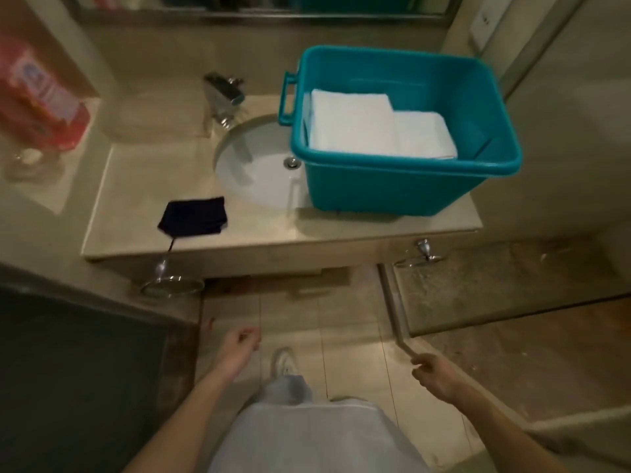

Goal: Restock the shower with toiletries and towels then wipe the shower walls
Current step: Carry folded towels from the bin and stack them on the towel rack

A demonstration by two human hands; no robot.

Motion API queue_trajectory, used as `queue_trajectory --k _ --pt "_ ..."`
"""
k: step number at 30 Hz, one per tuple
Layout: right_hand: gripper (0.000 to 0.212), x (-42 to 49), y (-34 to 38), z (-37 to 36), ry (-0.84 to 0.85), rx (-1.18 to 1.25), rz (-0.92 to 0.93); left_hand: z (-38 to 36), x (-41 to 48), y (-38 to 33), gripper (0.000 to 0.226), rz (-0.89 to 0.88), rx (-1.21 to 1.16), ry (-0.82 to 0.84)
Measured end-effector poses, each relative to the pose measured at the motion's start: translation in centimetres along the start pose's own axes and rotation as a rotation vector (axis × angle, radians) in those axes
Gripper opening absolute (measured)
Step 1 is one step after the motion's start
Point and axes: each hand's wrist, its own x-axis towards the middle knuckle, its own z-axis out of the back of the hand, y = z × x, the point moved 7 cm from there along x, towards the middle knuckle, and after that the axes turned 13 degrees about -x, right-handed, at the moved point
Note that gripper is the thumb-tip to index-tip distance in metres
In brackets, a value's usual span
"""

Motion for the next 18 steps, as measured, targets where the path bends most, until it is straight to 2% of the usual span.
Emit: queue_trajectory --k 3,6,8,10,12,14,18 --pt "0.017 -0.4 4.0 7.6 -0.207 0.220 0.079 -2.7 2.5 -11.5 0.012 -0.259 0.089 0.058" --pt "0.022 -2.4 8.2 16.7 -0.536 0.368 0.209 -5.6 1.1 -22.8 0.014 -0.559 0.085 0.030" --pt "0.025 -4.4 11.0 22.7 -0.752 0.398 0.326 -7.4 -0.7 -28.9 0.013 -0.786 0.116 0.006" --pt "0.022 -6.4 13.0 28.8 -1.051 0.391 0.409 -9.2 -2.3 -34.0 0.012 -1.047 0.204 -0.035" --pt "0.016 -7.2 14.2 34.2 -1.304 0.357 0.459 -11.3 -1.9 -37.6 0.015 -1.168 0.264 -0.024" --pt "0.015 -5.7 15.3 38.6 -1.363 0.322 0.502 -13.6 -0.2 -40.4 0.017 -1.130 0.288 -0.020" --pt "0.027 1.0 18.1 44.0 -1.088 0.234 0.550 -17.2 4.6 -44.1 0.022 -0.995 0.334 -0.078"
